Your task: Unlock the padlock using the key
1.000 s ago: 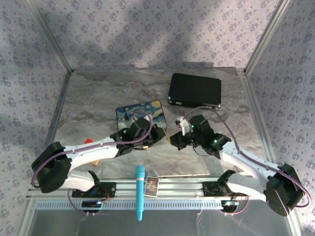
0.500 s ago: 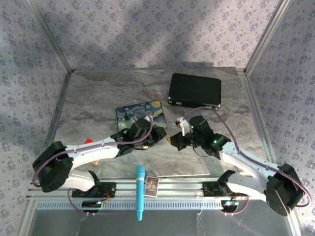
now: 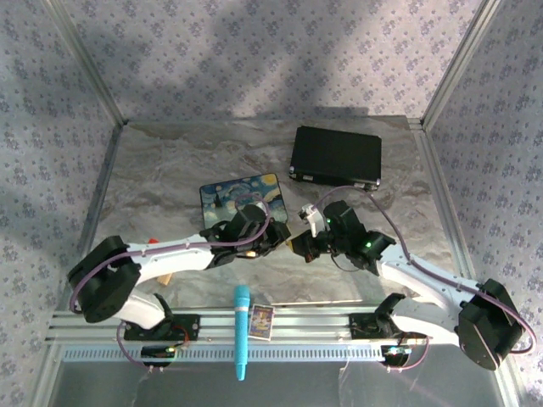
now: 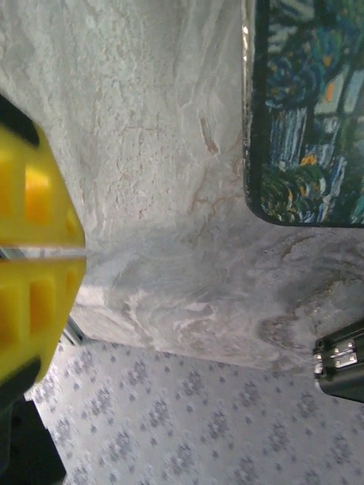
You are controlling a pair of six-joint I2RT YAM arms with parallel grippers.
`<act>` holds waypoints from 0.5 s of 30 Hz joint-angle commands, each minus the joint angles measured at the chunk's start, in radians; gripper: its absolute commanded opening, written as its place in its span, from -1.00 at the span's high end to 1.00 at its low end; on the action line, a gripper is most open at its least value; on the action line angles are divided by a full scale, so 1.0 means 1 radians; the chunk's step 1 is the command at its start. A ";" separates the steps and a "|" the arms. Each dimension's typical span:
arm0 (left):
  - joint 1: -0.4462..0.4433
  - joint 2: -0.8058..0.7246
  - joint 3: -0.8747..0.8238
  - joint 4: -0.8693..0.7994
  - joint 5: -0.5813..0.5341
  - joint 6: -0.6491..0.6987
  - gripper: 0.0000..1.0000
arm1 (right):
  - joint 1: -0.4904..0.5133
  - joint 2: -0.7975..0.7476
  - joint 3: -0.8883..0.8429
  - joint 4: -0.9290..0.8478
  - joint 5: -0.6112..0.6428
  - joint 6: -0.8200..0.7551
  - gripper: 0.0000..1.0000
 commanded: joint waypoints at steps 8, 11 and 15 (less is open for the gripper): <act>-0.005 -0.061 -0.022 0.005 -0.055 -0.004 0.96 | -0.010 -0.026 0.006 -0.007 0.033 0.013 1.00; -0.004 -0.097 -0.047 0.038 -0.097 0.013 1.00 | -0.012 -0.040 -0.006 0.066 0.008 0.094 0.60; -0.003 -0.196 -0.065 0.058 -0.199 0.125 1.00 | -0.041 -0.079 -0.060 0.268 0.002 0.300 -0.88</act>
